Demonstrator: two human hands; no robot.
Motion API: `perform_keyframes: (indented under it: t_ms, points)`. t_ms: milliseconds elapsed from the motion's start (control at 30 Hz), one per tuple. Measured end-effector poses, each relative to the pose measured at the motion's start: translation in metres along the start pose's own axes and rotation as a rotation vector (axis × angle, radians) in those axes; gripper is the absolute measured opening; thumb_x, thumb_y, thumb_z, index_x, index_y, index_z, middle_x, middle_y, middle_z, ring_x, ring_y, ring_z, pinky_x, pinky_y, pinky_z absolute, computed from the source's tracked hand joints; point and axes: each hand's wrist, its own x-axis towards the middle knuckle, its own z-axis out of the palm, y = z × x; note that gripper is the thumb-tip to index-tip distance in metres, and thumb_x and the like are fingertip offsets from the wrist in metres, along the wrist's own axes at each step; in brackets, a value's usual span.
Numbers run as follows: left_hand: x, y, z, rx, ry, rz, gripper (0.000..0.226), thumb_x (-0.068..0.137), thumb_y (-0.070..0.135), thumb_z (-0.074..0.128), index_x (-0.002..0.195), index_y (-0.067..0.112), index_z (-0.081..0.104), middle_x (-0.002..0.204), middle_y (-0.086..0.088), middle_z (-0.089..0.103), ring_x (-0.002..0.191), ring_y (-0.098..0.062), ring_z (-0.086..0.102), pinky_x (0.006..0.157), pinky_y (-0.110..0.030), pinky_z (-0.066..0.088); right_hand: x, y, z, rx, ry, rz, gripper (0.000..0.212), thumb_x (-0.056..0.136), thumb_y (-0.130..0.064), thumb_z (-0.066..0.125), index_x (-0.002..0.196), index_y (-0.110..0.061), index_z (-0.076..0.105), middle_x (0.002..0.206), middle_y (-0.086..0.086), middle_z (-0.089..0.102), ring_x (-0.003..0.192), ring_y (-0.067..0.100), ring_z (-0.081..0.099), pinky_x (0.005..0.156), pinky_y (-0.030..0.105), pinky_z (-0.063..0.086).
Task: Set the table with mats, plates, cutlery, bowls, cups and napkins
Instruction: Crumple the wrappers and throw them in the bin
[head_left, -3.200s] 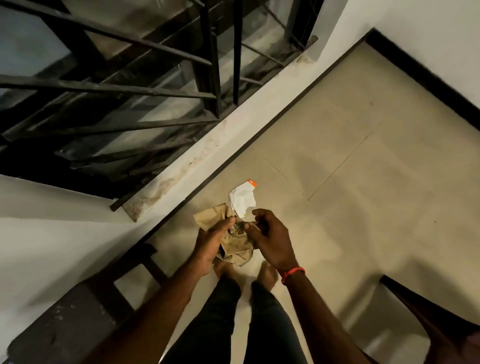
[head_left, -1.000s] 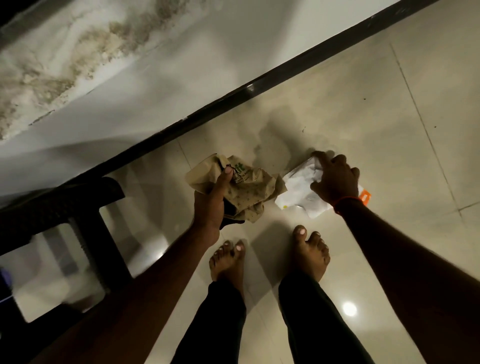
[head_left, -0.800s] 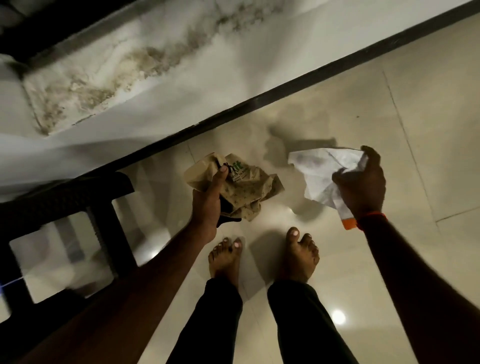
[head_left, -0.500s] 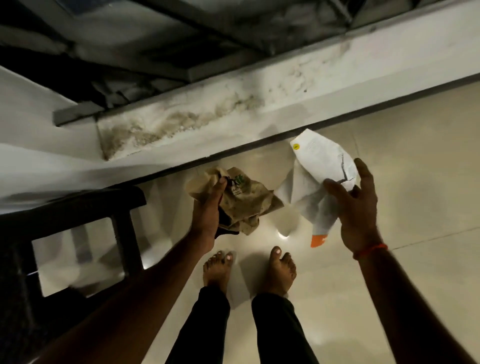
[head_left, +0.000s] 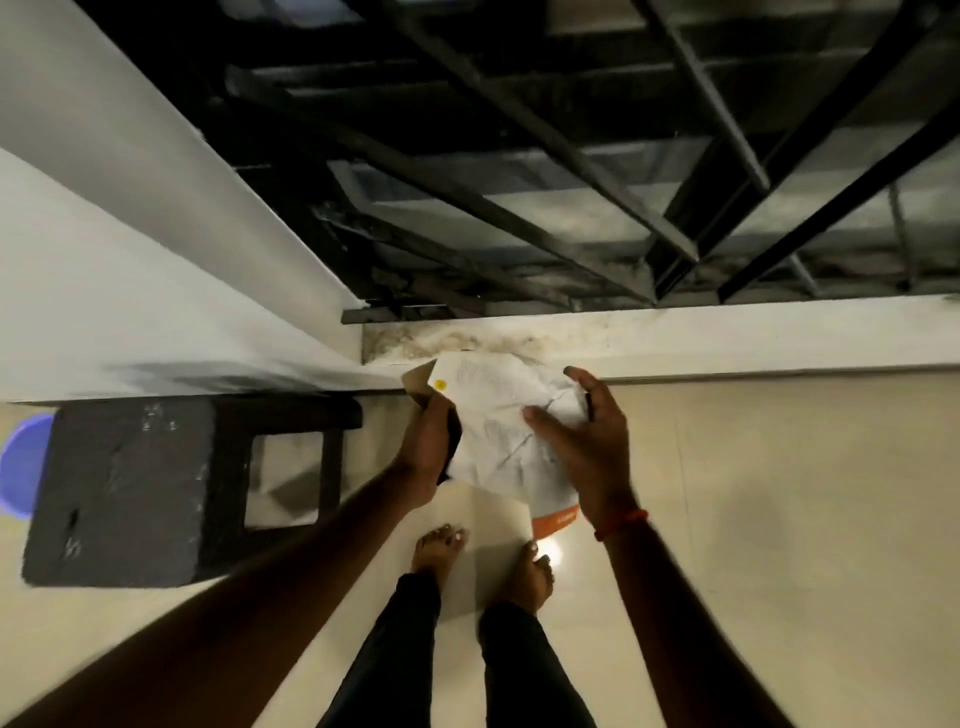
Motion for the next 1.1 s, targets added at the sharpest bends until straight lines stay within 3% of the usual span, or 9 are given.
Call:
perform_keyframes:
  t_ms: [100, 167, 267, 467, 567, 667, 800, 933, 1100]
  points:
    - [-0.052, 0.034, -0.006, -0.077, -0.004, 0.057, 0.039, 0.110, 0.042, 0.026, 0.109, 0.024, 0.061, 0.086, 0.014, 0.079, 0.080, -0.003, 0.075, 0.060, -0.021, 0.057, -0.012, -0.034, 0.006, -0.067, -0.132, -0.043, 0.069, 0.063, -0.055, 0.090, 0.122, -0.032, 0.062, 0.118, -0.012, 0.066, 0.109, 0.008, 0.064, 0.090, 0.040, 0.060]
    - [-0.087, 0.050, -0.012, -0.094, 0.010, 0.079, 0.050, 0.109, 0.050, 0.020, 0.113, 0.023, 0.061, 0.092, 0.012, 0.079, 0.084, -0.004, 0.075, 0.064, -0.021, 0.058, -0.026, -0.056, 0.009, -0.105, -0.233, -0.061, 0.074, 0.060, -0.066, 0.089, 0.122, -0.037, 0.060, 0.122, -0.009, 0.065, 0.113, 0.014, 0.064, 0.089, 0.043, 0.060]
    - [-0.134, 0.062, -0.024, -0.126, 0.031, 0.077, 0.077, 0.095, 0.074, 0.014, 0.130, 0.024, 0.062, 0.122, 0.000, 0.075, 0.108, -0.015, 0.073, 0.078, -0.028, 0.061, -0.055, -0.088, 0.013, -0.025, -0.437, 0.012, 0.086, 0.061, -0.062, 0.090, 0.134, -0.044, 0.049, 0.129, -0.011, 0.064, 0.114, 0.014, 0.066, 0.091, 0.044, 0.060]
    - [-0.223, 0.079, -0.052, -0.144, 0.068, 0.117, 0.091, 0.076, 0.090, 0.024, 0.133, 0.028, 0.060, 0.125, -0.007, 0.073, 0.111, -0.029, 0.072, 0.088, -0.045, 0.059, -0.127, -0.145, 0.027, -0.028, -0.497, -0.070, 0.080, 0.071, -0.047, 0.088, 0.139, -0.040, 0.045, 0.126, -0.016, 0.065, 0.109, 0.006, 0.067, 0.084, 0.029, 0.060]
    - [-0.260, 0.073, -0.068, -0.128, 0.089, 0.137, 0.097, 0.064, 0.094, 0.021, 0.126, 0.030, 0.062, 0.104, -0.003, 0.080, 0.094, -0.030, 0.077, 0.076, -0.050, 0.063, -0.155, -0.155, 0.040, -0.056, -0.452, -0.097, 0.072, 0.073, -0.046, 0.087, 0.134, -0.037, 0.049, 0.121, -0.017, 0.067, 0.106, 0.004, 0.068, 0.087, 0.031, 0.060]
    - [-0.297, 0.060, -0.088, -0.163, 0.104, 0.256, 0.091, 0.066, 0.086, 0.036, 0.132, 0.027, 0.059, 0.106, -0.001, 0.079, 0.090, -0.025, 0.078, 0.063, -0.039, 0.063, -0.189, -0.160, 0.059, -0.068, -0.437, -0.127, 0.068, 0.074, -0.044, 0.088, 0.131, -0.035, 0.053, 0.118, -0.017, 0.069, 0.104, 0.002, 0.068, 0.086, 0.028, 0.059]
    - [-0.326, 0.039, -0.128, -0.275, 0.217, 0.388, 0.054, 0.092, 0.028, 0.070, 0.141, 0.015, 0.053, 0.129, -0.010, 0.071, 0.115, -0.030, 0.070, 0.090, -0.045, 0.061, -0.237, -0.172, 0.087, -0.117, -0.497, -0.182, 0.060, 0.077, -0.041, 0.085, 0.127, -0.035, 0.052, 0.111, -0.020, 0.069, 0.096, -0.002, 0.068, 0.074, 0.015, 0.056]
    - [-0.367, 0.014, -0.181, -0.343, 0.286, 0.380, 0.041, 0.096, 0.017, 0.070, 0.135, 0.014, 0.059, 0.125, -0.010, 0.073, 0.112, -0.033, 0.071, 0.100, -0.059, 0.054, -0.283, -0.178, 0.126, -0.135, -0.613, -0.216, 0.059, 0.078, -0.040, 0.085, 0.127, -0.035, 0.052, 0.111, -0.020, 0.067, 0.092, -0.012, 0.065, 0.070, 0.009, 0.053]
    - [-0.416, -0.006, -0.246, -0.397, 0.397, 0.411, 0.044, 0.093, 0.023, 0.073, 0.135, 0.020, 0.060, 0.126, -0.008, 0.072, 0.113, -0.032, 0.071, 0.099, -0.063, 0.053, -0.323, -0.183, 0.176, -0.074, -0.823, -0.180, 0.080, 0.064, -0.054, 0.090, 0.133, -0.044, 0.050, 0.121, -0.013, 0.068, 0.105, 0.007, 0.069, 0.090, 0.038, 0.060]
